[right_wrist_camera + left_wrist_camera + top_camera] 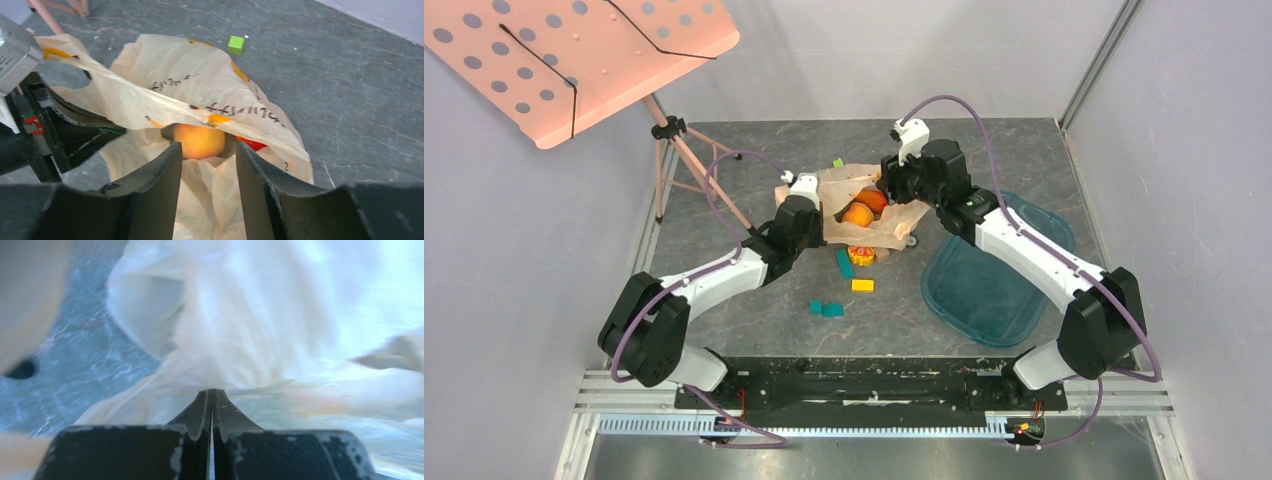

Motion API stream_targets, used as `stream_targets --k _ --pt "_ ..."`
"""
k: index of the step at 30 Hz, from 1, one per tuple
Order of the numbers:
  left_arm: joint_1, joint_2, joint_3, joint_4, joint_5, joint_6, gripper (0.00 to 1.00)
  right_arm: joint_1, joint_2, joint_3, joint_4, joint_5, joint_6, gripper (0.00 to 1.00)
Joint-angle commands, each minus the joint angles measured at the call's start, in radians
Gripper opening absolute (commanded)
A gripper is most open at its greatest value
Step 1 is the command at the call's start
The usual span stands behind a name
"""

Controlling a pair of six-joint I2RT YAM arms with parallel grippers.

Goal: Take the fake fruits out of the plastic bag
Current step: Adjust the plastic bag at the center of the board.

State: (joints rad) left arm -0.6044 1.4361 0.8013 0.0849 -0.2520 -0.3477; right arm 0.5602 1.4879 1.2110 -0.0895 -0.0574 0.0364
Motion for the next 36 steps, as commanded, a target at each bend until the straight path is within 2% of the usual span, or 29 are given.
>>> stream_targets --k 1,7,14,18,25,36 --pt "-0.02 -0.057 0.068 0.031 0.106 -0.025 0.02 0.027 -0.004 0.069 -0.004 -0.057 0.055 0.41" --pt "-0.024 -0.018 0.111 0.043 0.128 -0.035 0.02 0.086 0.005 0.056 0.0 -0.012 0.081 0.2" --pt "-0.027 0.055 0.168 0.091 0.138 -0.054 0.02 0.147 0.061 0.063 0.013 0.093 0.147 0.08" --pt "-0.026 0.097 0.198 0.098 0.176 -0.06 0.02 0.155 0.071 -0.016 0.08 0.174 0.205 0.02" --pt "-0.022 0.16 0.215 0.117 0.12 -0.047 0.02 0.154 0.114 -0.139 0.173 0.304 0.23 0.02" --pt "0.051 0.193 0.177 0.156 0.076 -0.079 0.02 0.164 0.112 -0.348 0.253 0.297 0.277 0.03"
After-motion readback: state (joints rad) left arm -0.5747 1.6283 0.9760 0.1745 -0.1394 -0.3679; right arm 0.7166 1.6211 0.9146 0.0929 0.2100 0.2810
